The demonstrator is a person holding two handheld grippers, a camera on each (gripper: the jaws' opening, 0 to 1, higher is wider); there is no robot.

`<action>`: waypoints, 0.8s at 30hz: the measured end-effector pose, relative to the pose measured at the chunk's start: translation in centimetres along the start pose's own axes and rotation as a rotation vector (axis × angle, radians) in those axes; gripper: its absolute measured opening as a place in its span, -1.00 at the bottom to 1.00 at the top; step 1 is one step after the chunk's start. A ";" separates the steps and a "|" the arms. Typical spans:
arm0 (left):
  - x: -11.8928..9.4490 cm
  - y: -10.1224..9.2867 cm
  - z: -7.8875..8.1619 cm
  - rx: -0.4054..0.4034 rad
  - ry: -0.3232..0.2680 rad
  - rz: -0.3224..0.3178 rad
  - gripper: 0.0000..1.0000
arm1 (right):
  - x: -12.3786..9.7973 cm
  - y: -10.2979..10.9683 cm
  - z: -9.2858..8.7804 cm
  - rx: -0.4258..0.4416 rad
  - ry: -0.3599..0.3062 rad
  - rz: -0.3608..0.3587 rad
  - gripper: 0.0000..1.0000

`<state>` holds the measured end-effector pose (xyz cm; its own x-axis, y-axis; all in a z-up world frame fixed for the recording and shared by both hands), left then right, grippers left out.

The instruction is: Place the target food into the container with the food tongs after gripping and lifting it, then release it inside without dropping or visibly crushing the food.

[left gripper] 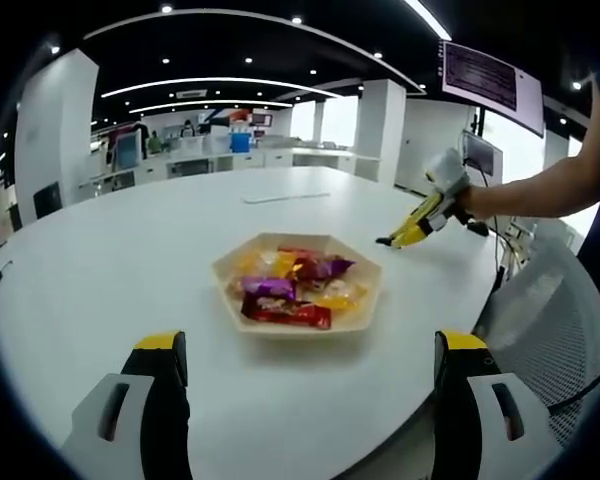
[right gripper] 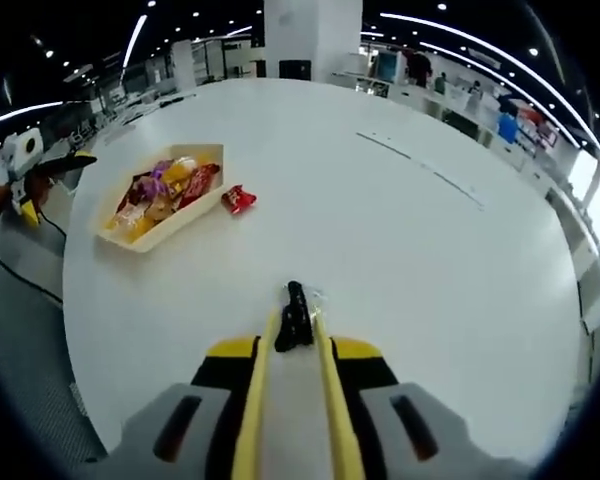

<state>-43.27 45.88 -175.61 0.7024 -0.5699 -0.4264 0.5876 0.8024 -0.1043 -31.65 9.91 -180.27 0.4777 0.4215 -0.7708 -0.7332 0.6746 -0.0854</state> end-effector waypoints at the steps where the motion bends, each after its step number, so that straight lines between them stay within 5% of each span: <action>1: 0.0 0.0 0.0 0.000 0.000 0.000 0.99 | 0.0 -0.1 0.1 0.006 0.001 0.000 -0.46; 12: 0.0 -0.1 0.0 -0.001 0.000 -0.002 0.99 | -0.1 -0.4 0.6 -0.058 -0.003 -0.003 -0.41; 24: 0.0 0.0 -0.1 0.001 0.004 -0.006 0.99 | -0.2 -0.7 0.8 -0.018 -0.017 0.033 -0.40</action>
<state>-43.30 45.83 -175.68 0.6976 -0.5736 -0.4294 0.5920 0.7990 -0.1056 -30.85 9.84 -179.49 0.4611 0.4542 -0.7623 -0.7572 0.6492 -0.0712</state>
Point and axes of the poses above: the point that each gripper's makers call its tool centre point, and the gripper's own axes: x roughly forward along the fingers, y roughly to its left, z roughly out of its top, the point moved 4 cm from there along -x, roughly backward along the fingers, and after that the axes turned 1 degree about -x, right-handed, at the moved point
